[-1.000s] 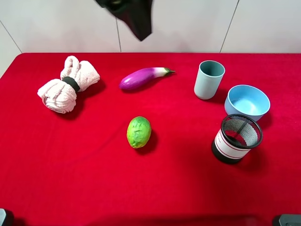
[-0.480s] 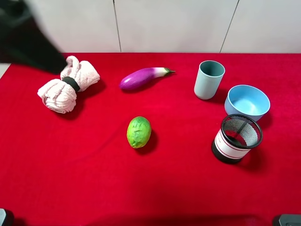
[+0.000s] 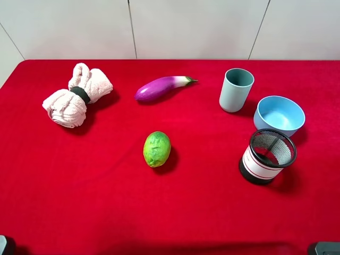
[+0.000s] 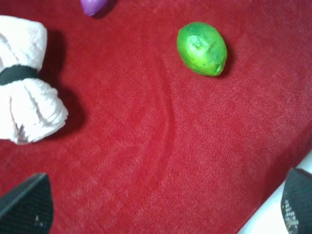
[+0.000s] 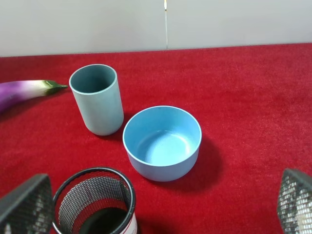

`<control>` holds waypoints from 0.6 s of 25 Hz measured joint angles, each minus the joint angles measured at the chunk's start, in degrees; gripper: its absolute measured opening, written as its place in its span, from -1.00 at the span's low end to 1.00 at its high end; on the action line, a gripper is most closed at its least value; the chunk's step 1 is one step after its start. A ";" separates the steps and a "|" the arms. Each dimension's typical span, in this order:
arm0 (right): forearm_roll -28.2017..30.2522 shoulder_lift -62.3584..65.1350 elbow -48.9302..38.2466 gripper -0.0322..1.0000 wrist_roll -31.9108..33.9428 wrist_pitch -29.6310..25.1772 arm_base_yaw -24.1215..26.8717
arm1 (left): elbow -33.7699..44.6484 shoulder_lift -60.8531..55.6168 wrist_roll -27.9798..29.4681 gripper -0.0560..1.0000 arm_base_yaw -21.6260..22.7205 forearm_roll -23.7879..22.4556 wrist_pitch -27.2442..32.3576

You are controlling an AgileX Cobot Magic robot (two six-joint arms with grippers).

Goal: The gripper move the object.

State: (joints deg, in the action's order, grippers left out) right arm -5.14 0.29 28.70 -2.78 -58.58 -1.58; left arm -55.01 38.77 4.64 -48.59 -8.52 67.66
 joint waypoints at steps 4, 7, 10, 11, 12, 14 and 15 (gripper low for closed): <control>0.00 0.00 0.00 0.40 0.00 0.00 0.00 | 5.04 -5.48 0.87 0.85 6.87 -0.13 0.00; 0.00 0.00 0.00 0.40 0.00 0.00 0.00 | 8.88 -9.07 0.92 0.85 14.17 -0.08 0.00; 0.00 0.00 0.00 0.40 0.00 0.00 0.00 | 12.68 -13.02 0.92 0.85 20.62 0.59 -0.39; 0.00 0.00 0.00 0.40 0.00 0.00 0.00 | 13.99 -14.51 0.92 0.85 22.72 0.84 -1.15; 0.00 0.00 0.00 0.40 0.00 0.00 0.00 | 15.28 -16.00 0.92 0.85 24.42 1.16 -2.15; 0.00 0.00 0.00 0.40 0.00 0.00 0.00 | 17.57 -18.79 1.00 0.85 28.32 2.08 -3.79; 0.00 0.00 0.00 0.40 0.00 0.00 0.00 | 18.74 -20.34 1.00 0.85 29.88 2.58 -4.54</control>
State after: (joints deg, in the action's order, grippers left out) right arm -5.14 0.29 28.70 -2.78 -58.58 -1.58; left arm -36.26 18.43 5.64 -18.71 -5.94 63.13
